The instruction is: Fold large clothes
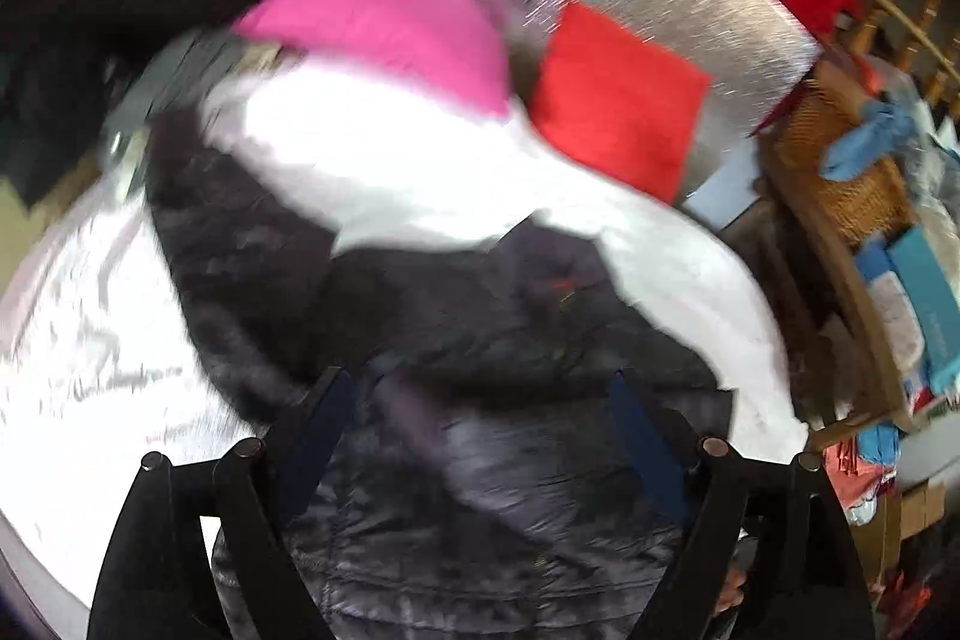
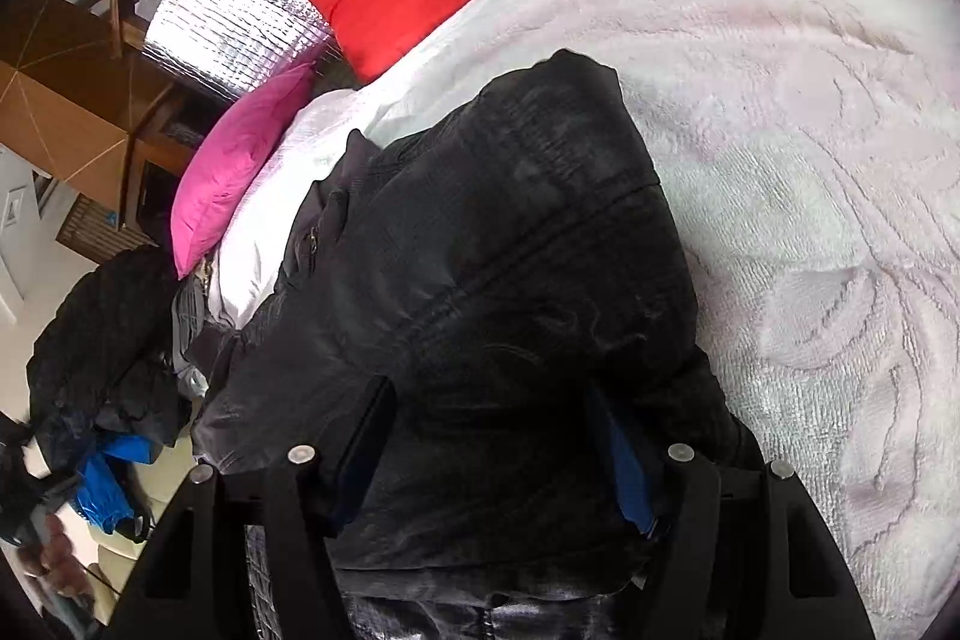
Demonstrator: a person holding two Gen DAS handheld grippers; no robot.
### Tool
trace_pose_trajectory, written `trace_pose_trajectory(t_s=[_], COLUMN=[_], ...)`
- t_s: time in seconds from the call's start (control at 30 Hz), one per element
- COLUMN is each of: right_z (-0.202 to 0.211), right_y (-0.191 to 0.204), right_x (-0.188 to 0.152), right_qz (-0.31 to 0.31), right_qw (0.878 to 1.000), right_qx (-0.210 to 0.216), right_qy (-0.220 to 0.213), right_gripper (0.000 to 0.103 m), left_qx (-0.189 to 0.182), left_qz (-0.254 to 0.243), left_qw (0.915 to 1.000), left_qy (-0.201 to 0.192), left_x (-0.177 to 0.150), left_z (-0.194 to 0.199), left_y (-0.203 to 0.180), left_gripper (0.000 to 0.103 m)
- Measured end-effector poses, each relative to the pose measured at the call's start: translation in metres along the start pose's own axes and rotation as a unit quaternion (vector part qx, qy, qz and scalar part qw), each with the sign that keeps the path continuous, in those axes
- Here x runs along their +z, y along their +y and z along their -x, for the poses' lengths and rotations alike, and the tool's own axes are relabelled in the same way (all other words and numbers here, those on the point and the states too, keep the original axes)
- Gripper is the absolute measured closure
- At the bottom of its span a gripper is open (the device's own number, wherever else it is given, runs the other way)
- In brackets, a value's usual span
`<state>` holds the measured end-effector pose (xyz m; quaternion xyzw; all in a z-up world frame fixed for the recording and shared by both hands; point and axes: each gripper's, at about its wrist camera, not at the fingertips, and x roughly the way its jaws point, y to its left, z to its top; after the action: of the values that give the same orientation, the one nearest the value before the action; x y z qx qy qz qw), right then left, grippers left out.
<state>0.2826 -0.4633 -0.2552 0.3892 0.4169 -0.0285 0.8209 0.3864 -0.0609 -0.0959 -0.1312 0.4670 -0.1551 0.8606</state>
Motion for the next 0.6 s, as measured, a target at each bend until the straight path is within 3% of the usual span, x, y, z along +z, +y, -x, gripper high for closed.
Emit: trace_pose_trajectory(t_s=[0.13,0.27,0.33,0.37,0.43,0.6], right_z=[-0.001,-0.004,-0.005,-0.005,-0.005,-0.006], right_y=[0.002,0.01,0.013,0.013,0.012,0.012], right_x=[0.0,-0.002,-0.002,-0.002,-0.001,0.0], right_qz=[0.001,0.022,0.033,0.035,0.035,0.031], right_qw=[1.0,1.0,0.999,0.999,0.999,0.999], right_qx=[-0.004,-0.019,-0.025,-0.025,-0.022,-0.018], right_qy=[-0.002,-0.003,-0.002,-0.002,0.0,-0.001], right_gripper=[0.03,0.028,0.028,0.028,0.026,0.023], left_qx=[-0.002,0.014,-0.011,-0.03,-0.06,-0.088], left_qz=[0.039,-0.05,-0.084,-0.085,-0.063,0.01], left_qw=[0.9992,0.9984,0.9964,0.9953,0.9928,0.9915], left_qy=[0.011,-0.025,0.0,0.036,0.082,0.095], left_x=[-0.032,-0.053,-0.062,-0.071,-0.083,-0.08], left_z=[-0.039,-0.054,-0.065,-0.078,-0.096,-0.13], left_y=[0.037,0.028,0.022,0.021,0.022,0.014], left_gripper=[0.016,0.016,0.016,0.016,0.016,0.017])
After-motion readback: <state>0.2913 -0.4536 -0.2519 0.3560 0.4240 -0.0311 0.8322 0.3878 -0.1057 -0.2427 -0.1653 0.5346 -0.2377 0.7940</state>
